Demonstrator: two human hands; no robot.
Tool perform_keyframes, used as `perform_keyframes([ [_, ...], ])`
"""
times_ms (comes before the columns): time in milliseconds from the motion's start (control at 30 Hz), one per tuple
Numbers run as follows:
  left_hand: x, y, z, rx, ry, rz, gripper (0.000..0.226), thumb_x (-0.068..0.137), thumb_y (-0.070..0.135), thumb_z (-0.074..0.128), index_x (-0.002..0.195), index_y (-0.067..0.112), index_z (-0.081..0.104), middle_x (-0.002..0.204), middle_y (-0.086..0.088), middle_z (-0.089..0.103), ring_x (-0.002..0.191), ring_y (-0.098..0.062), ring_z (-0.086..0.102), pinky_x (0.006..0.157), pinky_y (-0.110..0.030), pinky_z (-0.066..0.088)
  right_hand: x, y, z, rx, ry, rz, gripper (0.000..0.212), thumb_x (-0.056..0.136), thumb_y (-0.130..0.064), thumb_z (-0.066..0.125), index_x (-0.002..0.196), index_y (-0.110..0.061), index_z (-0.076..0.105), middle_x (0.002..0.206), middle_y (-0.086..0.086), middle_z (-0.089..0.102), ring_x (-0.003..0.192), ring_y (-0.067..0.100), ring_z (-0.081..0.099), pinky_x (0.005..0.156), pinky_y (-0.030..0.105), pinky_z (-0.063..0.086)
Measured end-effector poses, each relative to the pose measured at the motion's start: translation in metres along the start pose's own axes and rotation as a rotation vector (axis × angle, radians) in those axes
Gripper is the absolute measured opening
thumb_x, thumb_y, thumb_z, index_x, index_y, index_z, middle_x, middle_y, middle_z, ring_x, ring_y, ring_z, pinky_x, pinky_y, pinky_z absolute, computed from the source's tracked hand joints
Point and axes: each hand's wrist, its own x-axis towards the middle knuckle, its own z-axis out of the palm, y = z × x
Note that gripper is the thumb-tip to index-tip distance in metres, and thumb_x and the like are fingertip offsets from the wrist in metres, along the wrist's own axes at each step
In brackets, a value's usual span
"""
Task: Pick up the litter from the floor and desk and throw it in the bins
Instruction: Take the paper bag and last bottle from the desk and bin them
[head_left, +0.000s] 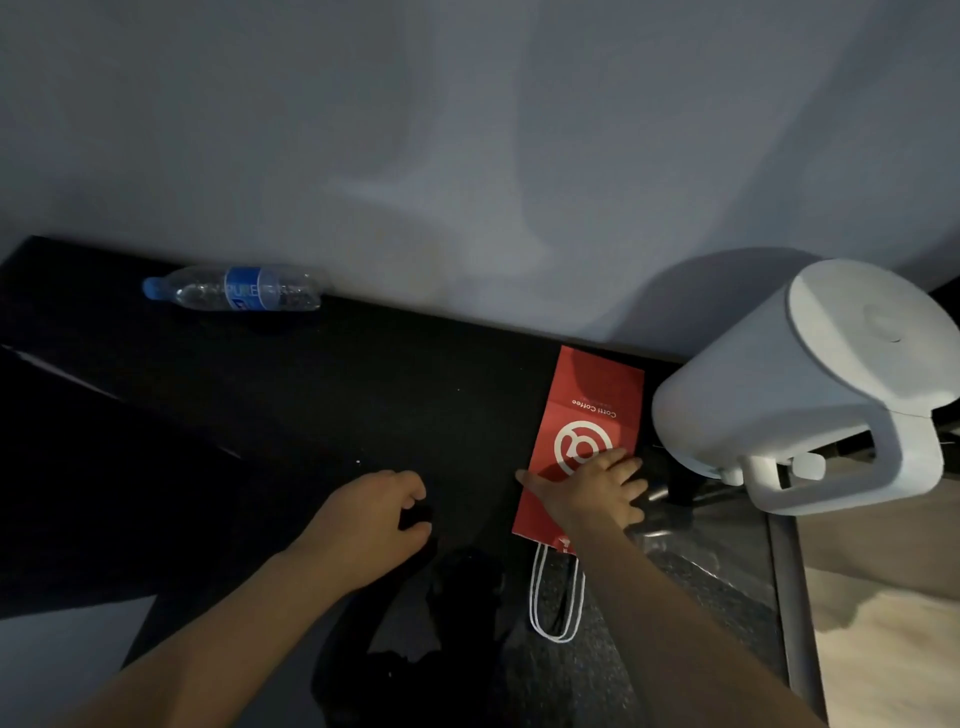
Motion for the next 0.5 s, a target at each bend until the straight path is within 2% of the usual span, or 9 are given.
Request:
perform_keyframes([
  [167,-0.009,0.001,0.002,-0.007,0.005,-0.019,0.037,0.087,0.041,0.062,0.122,0.029,0.055,0.112,0.012,0.056,0.100,-0.001,0.053,0.088,-0.020,0.048,0.002,0.005,-0.006,-0.009,-0.055,-0.041,0.137,0.058,-0.065,0.077,0.151,-0.006,-0.005,0.157,0.021,-0.003,0.145,0.039,0.006,0.110,0.059,0.025],
  [333,-0.024,0.004,0.001,-0.008,0.024,-0.050,0.036,0.088,0.040,0.061,0.122,0.030,0.054,0.114,0.012,0.056,0.101,-0.001,0.053,0.088,-0.019,0.048,-0.012,0.025,-0.013,0.067,-0.045,-0.173,0.125,0.060,-0.060,0.077,0.150,-0.012,0.005,0.154,0.017,0.009,0.141,0.037,0.015,0.109,0.057,0.030],
  [500,-0.047,0.012,-0.004,-0.026,0.077,-0.105,0.038,0.088,0.041,0.061,0.123,0.030,0.054,0.113,0.013,0.056,0.101,-0.001,0.053,0.089,-0.020,0.049,-0.039,0.032,-0.024,0.104,-0.075,-0.330,0.119,0.062,-0.059,0.075,0.150,-0.017,0.006,0.154,0.014,0.009,0.141,0.036,0.016,0.110,0.056,0.027],
])
